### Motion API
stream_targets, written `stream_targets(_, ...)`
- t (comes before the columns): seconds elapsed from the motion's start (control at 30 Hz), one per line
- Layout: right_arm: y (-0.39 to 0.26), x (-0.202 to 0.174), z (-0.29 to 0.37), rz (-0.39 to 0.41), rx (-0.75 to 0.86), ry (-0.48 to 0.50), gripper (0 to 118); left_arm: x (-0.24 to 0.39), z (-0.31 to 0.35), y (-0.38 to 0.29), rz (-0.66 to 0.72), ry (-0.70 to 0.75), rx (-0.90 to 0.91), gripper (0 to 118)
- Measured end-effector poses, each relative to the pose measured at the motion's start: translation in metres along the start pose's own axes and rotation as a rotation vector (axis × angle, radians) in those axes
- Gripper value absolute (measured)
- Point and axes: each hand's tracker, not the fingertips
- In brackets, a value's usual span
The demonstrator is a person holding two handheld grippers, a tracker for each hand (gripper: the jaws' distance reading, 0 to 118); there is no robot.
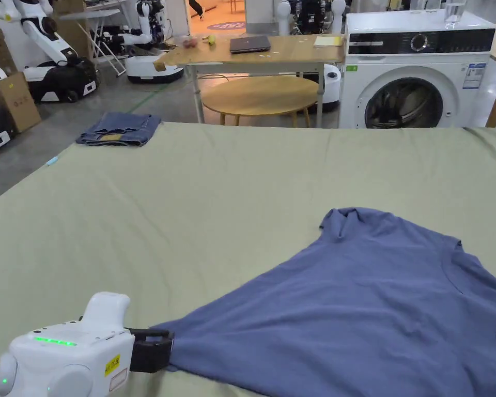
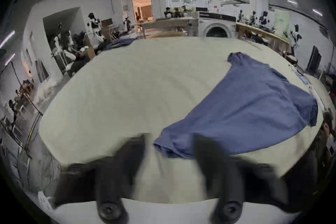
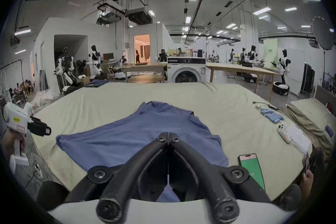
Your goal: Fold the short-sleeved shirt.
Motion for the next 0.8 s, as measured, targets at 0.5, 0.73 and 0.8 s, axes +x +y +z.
stream_targets(0.5, 0.027, 0.020, -0.089, 0.075, -0.140, 0.008, 0, 0.018, -0.022, 0.001, 0.012, 0.011, -0.024, 0)
stream_targets(0.73, 0.083, 0.036, -0.237, 0.293, -0.221, 0.062, 0, 0.018, 0.006, 0.007, 0.024, -0.004, 0.042, 0)
stream_targets(0.8, 0.095, 0.034, -0.288, 0.306, -0.231, 0.128, 0, 0.019, 0.007, 0.010, 0.036, -0.010, 0.047, 0)
